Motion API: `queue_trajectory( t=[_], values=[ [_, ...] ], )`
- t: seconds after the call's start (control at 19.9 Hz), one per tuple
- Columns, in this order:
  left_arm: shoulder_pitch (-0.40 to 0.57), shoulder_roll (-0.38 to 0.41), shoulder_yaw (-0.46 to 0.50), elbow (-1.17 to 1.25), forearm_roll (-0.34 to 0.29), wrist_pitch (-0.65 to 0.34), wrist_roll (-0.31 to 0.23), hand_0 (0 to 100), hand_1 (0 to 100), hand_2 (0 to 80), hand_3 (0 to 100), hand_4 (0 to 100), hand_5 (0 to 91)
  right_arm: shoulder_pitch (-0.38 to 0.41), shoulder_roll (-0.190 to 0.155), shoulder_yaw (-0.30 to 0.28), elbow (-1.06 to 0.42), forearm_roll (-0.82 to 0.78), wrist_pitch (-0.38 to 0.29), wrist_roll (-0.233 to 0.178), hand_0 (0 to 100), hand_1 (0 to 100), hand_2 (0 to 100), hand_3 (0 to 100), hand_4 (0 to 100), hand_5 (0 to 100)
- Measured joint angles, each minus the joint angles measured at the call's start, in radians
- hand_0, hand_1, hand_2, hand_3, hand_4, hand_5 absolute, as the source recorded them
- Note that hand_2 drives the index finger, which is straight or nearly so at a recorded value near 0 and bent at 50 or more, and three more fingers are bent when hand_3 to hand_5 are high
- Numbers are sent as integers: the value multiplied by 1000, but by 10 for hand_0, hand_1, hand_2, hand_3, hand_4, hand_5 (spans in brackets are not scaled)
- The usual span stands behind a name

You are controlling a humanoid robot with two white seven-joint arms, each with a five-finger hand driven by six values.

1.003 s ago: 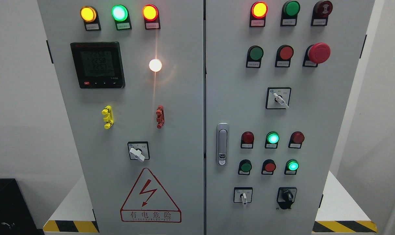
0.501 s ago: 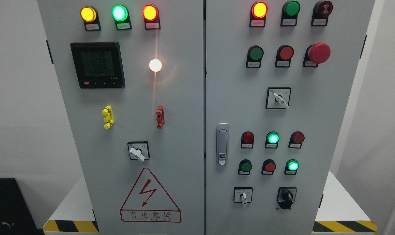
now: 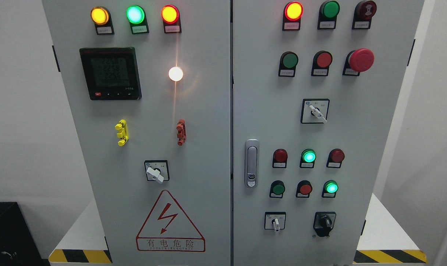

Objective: Flip black knob to close circuit

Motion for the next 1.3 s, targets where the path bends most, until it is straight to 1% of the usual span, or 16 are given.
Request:
queue_trajectory(
  t=[0.05, 0.25, 0.4, 0.65, 0.95, 1.05, 1.3],
  values=[
    [0, 0, 0, 0, 0, 0, 0, 120, 556, 0, 0, 0, 0, -5, 1, 0, -2, 6, 7, 1, 0, 0, 945, 1000, 927, 933],
    [0, 0, 0, 0, 0, 0, 0, 120, 556, 0, 0, 0, 0, -19, 5, -4, -10, 24, 36, 27, 0, 0, 943, 1000, 926, 932],
    [0, 0, 0, 0, 0, 0, 0, 120, 556, 0, 0, 0, 0, -29, 8, -15, -17, 32, 47, 34, 0, 0, 936, 1000, 923, 931],
    [0, 0, 0, 0, 0, 0, 0, 120, 556, 0, 0, 0, 0, -48, 12, -26, -25, 38, 53, 48, 0, 0, 932, 1000, 922, 929],
    [0, 0, 0, 0, 0, 0, 0, 120, 556, 0, 0, 0, 0, -94, 16, -35, -21, 41, 54, 61, 0, 0, 931, 1000, 921, 929],
    [0, 0, 0, 0, 0, 0, 0, 120, 556, 0, 0, 0, 0, -107, 17, -37, -17, 41, 54, 74, 0, 0, 929, 1000, 920, 928],
    [0, 0, 0, 0, 0, 0, 0, 120, 556, 0, 0, 0, 0, -136, 18, -40, -8, 42, 59, 89, 0, 0, 928, 1000, 920, 928]
  ],
)
